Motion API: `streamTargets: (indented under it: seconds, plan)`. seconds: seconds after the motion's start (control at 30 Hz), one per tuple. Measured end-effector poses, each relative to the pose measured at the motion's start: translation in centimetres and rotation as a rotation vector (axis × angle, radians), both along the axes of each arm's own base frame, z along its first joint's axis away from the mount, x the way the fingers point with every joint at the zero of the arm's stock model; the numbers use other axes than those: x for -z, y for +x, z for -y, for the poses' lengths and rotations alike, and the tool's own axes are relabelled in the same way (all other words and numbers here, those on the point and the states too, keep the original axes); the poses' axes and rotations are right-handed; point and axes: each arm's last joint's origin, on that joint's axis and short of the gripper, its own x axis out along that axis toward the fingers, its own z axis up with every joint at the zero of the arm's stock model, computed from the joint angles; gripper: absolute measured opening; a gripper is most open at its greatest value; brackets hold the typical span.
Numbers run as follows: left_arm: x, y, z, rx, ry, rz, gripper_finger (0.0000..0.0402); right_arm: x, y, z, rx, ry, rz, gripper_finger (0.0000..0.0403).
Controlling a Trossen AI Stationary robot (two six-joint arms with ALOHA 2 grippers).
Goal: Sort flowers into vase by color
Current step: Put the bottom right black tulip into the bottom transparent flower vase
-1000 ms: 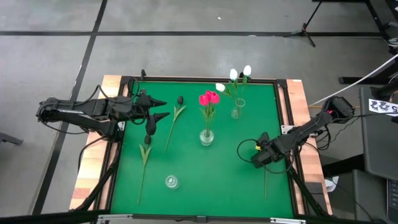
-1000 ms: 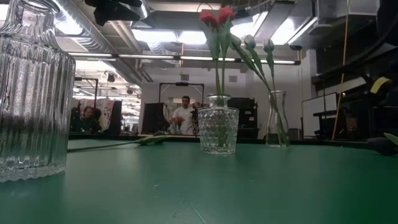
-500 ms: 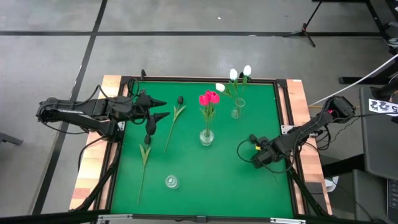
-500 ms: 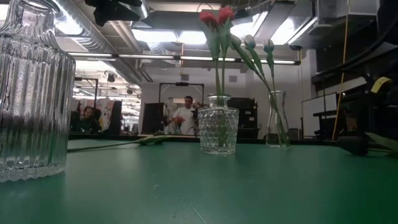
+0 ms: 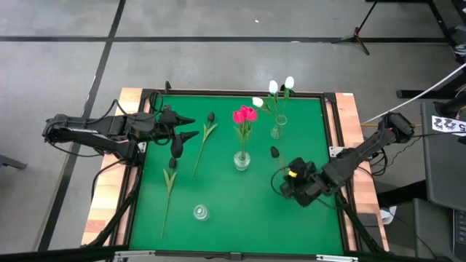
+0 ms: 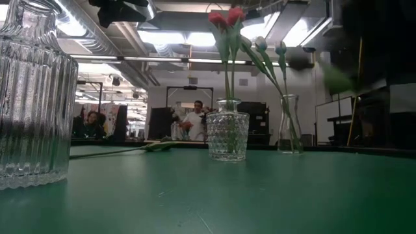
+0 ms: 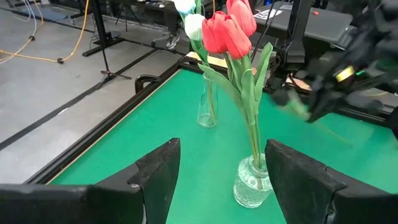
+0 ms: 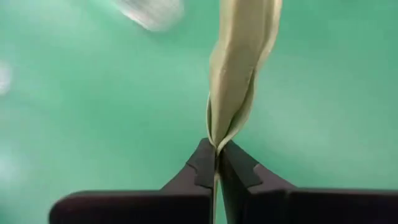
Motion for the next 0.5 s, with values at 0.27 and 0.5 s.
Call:
streamTargets:
  seconds: [0.27,0.5]
  plan:
    - [0.0,0.0,0.0,-0.01,0.003,0.0,0.023,-8.4,3.8,-1.9,-0.177,-0.349,0.406,0.0003]
    - [0.0,0.0,-0.1,-0.016,0.005,0.0,0.023,-11.9,9.0,-1.1,-0.373,-0.532,0.524,0.0002]
